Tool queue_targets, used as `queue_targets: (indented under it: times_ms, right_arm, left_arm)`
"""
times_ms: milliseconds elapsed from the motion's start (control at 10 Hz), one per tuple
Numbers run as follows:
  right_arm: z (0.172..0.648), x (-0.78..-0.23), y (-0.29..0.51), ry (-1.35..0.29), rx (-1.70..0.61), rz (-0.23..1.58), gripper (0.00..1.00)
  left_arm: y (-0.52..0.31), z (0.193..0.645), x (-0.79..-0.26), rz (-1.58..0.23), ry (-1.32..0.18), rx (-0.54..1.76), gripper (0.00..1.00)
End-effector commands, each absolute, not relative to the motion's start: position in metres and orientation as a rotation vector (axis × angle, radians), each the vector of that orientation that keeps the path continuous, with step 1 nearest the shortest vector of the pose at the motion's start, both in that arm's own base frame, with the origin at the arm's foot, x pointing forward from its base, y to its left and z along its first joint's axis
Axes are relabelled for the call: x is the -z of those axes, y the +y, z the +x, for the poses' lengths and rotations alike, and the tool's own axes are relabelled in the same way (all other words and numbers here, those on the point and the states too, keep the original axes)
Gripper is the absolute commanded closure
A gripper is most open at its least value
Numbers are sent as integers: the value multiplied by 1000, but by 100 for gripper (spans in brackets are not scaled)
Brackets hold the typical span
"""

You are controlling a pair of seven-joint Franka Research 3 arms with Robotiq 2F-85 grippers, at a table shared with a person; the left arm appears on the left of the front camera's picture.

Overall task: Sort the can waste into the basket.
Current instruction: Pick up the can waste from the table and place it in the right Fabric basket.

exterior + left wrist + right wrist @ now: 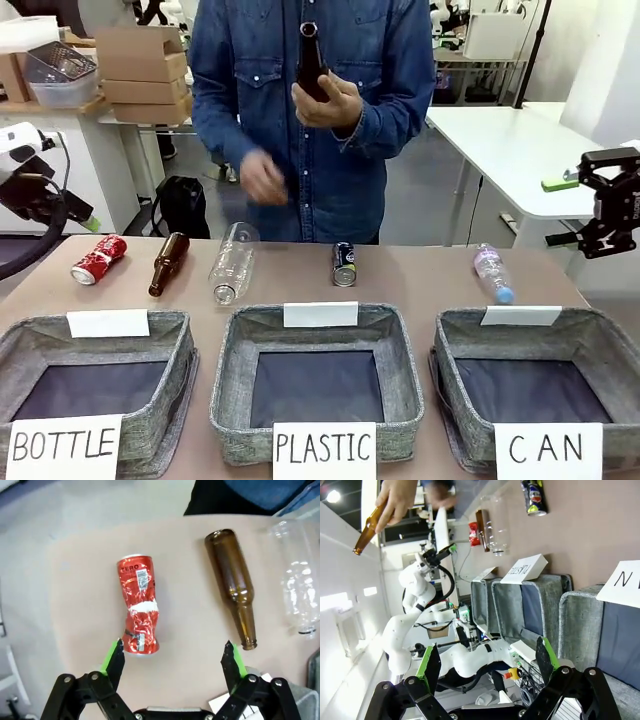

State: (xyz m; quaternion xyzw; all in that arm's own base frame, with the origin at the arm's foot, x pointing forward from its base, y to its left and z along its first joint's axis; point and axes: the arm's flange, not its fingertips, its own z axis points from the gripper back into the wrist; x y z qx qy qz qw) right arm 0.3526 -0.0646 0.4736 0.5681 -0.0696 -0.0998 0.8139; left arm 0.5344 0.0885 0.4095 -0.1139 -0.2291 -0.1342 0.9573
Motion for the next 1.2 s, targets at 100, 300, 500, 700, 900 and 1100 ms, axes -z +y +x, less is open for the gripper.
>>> queue_targets:
  times_ms: [100, 300, 500, 700, 900, 1100]
  right_arm:
    - [355, -475, -65, -165, 186, 1222, 0]
    - [355, -475, -65, -165, 186, 1222, 0]
    - [355, -475, -65, -165, 186, 1222, 0]
    - [355, -475, -65, -165, 186, 1222, 0]
    - [355, -475, -65, -165, 186, 1222, 0]
    - [355, -475, -65, -165, 186, 1222, 0]
  left_arm:
    - [87, 586, -382, -306, -345, 230, 0]
    - [83, 600, -363, -302, -299, 232, 0]
    - [84, 609, -344, -292, -261, 213, 0]
    - [91, 606, -346, -314, -275, 206, 0]
    - [123, 545, -427, -400, -487, 224, 0]
    - [147, 469, -482, -338, -491, 322, 0]
